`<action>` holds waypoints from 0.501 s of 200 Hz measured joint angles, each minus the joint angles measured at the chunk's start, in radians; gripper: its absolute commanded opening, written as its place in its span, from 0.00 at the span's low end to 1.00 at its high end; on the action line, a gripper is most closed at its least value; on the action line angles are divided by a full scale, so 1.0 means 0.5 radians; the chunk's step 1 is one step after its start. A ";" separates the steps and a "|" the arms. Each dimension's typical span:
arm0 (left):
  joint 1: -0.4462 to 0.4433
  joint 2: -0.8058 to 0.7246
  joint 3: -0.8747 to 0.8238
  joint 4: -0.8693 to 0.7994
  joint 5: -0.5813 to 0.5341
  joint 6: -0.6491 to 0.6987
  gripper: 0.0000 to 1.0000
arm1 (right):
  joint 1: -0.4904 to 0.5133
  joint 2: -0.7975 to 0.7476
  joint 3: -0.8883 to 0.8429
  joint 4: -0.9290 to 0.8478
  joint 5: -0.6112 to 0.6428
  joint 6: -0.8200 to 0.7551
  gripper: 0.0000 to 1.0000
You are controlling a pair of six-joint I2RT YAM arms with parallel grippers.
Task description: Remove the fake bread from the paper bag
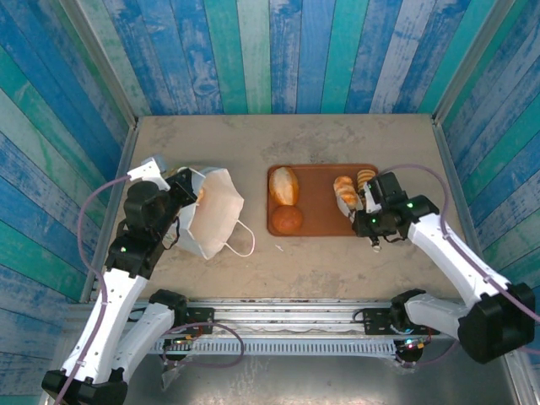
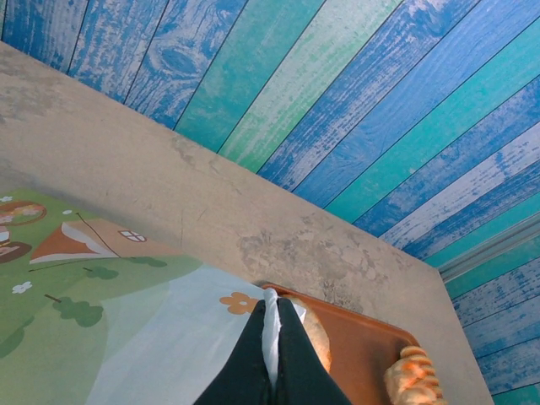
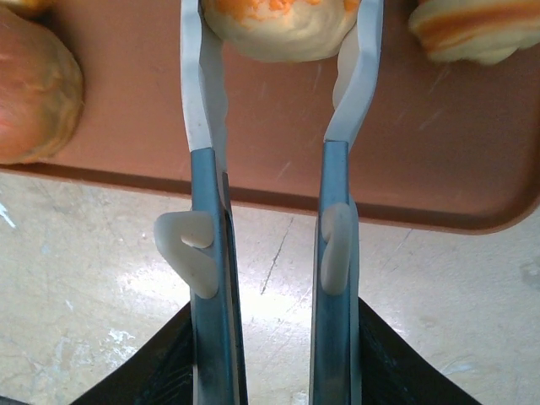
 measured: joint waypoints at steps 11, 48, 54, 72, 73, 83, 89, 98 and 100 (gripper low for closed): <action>0.000 -0.001 0.000 0.000 -0.001 0.000 0.00 | -0.002 0.076 0.000 0.005 0.000 -0.005 0.42; 0.000 -0.005 0.000 0.000 -0.005 0.000 0.00 | -0.002 0.187 0.001 0.068 0.005 -0.011 0.46; 0.000 -0.007 -0.002 0.000 -0.005 0.000 0.00 | -0.002 0.188 0.001 0.081 0.008 -0.011 0.46; 0.000 -0.018 -0.018 0.000 -0.005 -0.001 0.00 | -0.002 0.188 0.002 0.110 0.022 -0.008 0.47; 0.000 -0.019 -0.018 0.000 -0.005 -0.001 0.00 | -0.002 0.188 0.002 0.112 0.024 -0.008 0.48; 0.000 -0.024 -0.026 -0.001 -0.005 -0.002 0.00 | -0.002 0.188 0.003 0.127 0.037 -0.004 0.49; 0.000 -0.025 -0.029 -0.001 -0.005 -0.002 0.00 | -0.002 0.188 0.007 0.133 0.043 0.001 0.49; 0.000 -0.027 -0.030 -0.002 -0.005 -0.002 0.00 | -0.004 0.188 0.014 0.140 0.054 0.005 0.50; 0.000 -0.027 -0.030 -0.002 -0.005 -0.002 0.00 | -0.004 0.188 0.018 0.142 0.058 0.006 0.50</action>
